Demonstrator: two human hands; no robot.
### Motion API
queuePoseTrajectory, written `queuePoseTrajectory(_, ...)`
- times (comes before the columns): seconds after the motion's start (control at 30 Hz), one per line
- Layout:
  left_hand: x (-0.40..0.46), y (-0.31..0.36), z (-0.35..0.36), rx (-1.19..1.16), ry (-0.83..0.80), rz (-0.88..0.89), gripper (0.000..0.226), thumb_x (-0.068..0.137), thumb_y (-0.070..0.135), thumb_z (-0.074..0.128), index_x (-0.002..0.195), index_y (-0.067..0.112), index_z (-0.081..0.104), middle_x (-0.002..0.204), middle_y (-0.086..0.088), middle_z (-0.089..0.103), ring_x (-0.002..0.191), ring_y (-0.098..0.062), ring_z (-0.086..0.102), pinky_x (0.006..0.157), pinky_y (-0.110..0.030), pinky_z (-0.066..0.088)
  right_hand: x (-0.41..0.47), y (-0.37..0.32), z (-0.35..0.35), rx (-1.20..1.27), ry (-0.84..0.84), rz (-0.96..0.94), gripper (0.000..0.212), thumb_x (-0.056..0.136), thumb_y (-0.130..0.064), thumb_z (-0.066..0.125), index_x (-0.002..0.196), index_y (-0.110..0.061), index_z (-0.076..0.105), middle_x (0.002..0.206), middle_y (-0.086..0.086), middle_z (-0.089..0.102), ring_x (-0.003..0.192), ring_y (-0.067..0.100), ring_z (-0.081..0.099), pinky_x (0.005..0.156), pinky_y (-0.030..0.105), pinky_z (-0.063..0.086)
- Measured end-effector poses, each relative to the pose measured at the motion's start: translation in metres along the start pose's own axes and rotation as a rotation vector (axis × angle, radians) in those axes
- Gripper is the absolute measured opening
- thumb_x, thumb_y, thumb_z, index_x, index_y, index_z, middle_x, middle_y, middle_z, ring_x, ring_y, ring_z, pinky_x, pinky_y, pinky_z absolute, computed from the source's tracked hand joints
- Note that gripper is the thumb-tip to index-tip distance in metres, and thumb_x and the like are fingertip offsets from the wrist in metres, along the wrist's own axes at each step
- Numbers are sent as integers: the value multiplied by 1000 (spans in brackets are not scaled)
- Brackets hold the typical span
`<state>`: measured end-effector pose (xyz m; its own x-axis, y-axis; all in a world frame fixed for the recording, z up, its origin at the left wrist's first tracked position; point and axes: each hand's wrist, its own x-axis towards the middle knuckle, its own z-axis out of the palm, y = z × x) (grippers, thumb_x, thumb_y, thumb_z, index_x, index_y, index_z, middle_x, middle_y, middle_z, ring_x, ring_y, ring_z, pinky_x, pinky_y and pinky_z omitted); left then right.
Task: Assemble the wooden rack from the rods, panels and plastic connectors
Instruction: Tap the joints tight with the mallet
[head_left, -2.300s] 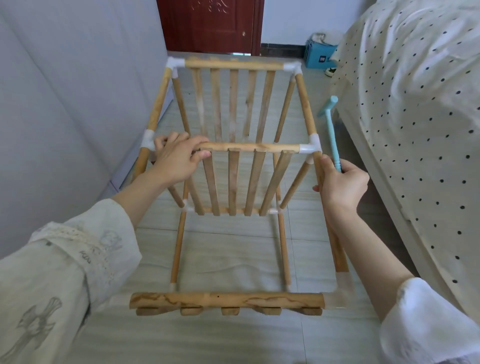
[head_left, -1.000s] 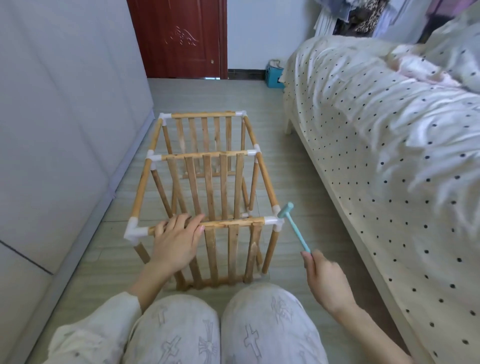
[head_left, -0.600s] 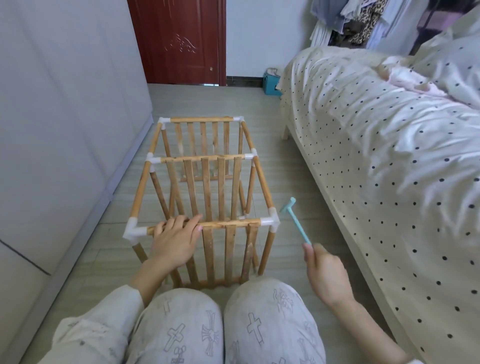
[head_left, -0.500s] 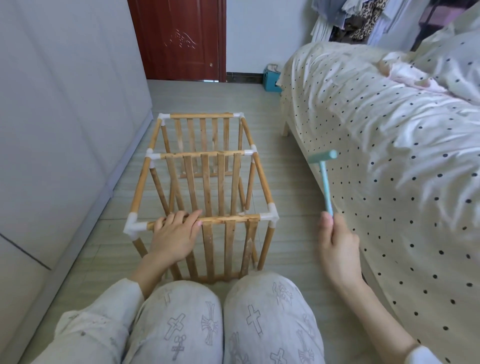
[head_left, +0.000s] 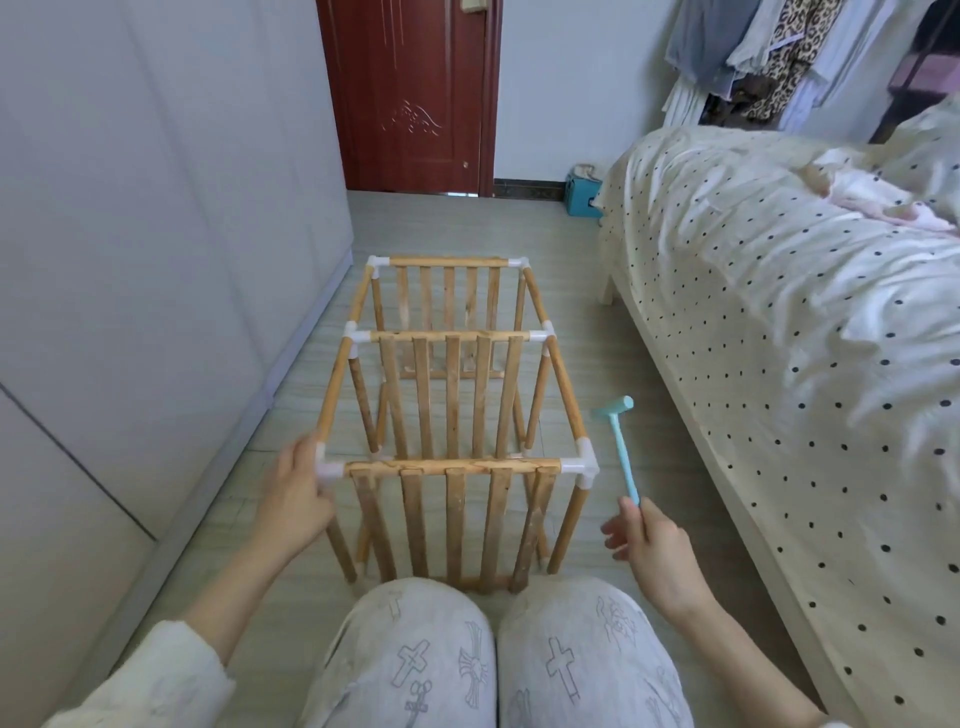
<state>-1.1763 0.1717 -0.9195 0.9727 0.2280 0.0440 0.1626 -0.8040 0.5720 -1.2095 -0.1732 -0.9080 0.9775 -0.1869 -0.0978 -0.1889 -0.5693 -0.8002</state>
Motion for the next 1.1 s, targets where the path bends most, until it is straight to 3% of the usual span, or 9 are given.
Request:
queuePoseTrajectory(0.07,-10,-4,-6,-182,-115,-50,63,90,-3,45,146,14,22,139,-6,36,119,-35,44,85,-31,39,15,-14,17,36,-83,3,40,100,-31,34,90,-2,60,84,9,65,84,27,64,85,47,52)
queuePoseTrajectory(0.13,-18,-6,-7,-274,-178,-36,68,90,-7,41,148,19,16,138,0,36,120,-41,45,90,-35,41,30,-30,34,115,-138,34,38,100,-30,35,91,-3,60,79,8,59,83,27,60,87,47,50)
queuePoseTrajectory(0.23,-16,-15,-5,-247,-152,-48,70,86,-12,37,145,23,28,142,-10,43,122,-40,45,101,-39,38,55,-45,46,219,-158,129,34,102,-30,32,92,-9,57,71,1,48,68,14,48,69,30,43)
queuePoseTrajectory(0.4,-36,7,16,-173,-273,278,60,79,-9,32,120,28,55,127,9,48,128,-12,43,99,-1,24,95,-34,19,208,79,189,38,101,-25,32,113,3,57,84,10,52,70,17,46,63,28,35)
queuePoseTrajectory(0.57,2,46,24,-1,-200,520,53,87,-4,44,134,21,49,133,4,44,121,-12,45,106,-31,37,76,-13,6,351,180,201,30,101,-24,36,103,-2,57,99,15,62,82,17,56,82,38,47)
queuePoseTrajectory(0.73,59,76,30,507,-363,559,49,101,28,35,148,29,20,158,3,7,145,-20,-8,116,-42,-4,45,-13,24,517,25,141,36,101,-27,38,110,1,59,102,8,60,93,26,61,100,44,45)
queuePoseTrajectory(0.83,70,84,47,603,-344,633,44,100,35,32,143,31,29,151,-1,26,145,-21,5,118,-48,-2,53,-22,24,484,42,145,37,99,-29,40,74,-8,57,80,16,59,83,32,59,93,45,48)
queuePoseTrajectory(0.93,73,100,63,616,-267,676,31,100,34,32,128,30,46,116,0,43,125,-25,37,112,-43,21,66,-28,14,545,28,159,37,100,-29,38,69,-11,49,91,31,61,101,39,61,98,52,44)
queuePoseTrajectory(1.1,70,121,82,652,-230,669,31,99,42,29,118,30,50,111,2,49,109,-22,38,89,-34,29,81,-16,-10,412,-37,88,34,100,-29,38,77,-11,55,83,5,58,92,26,62,98,47,46)
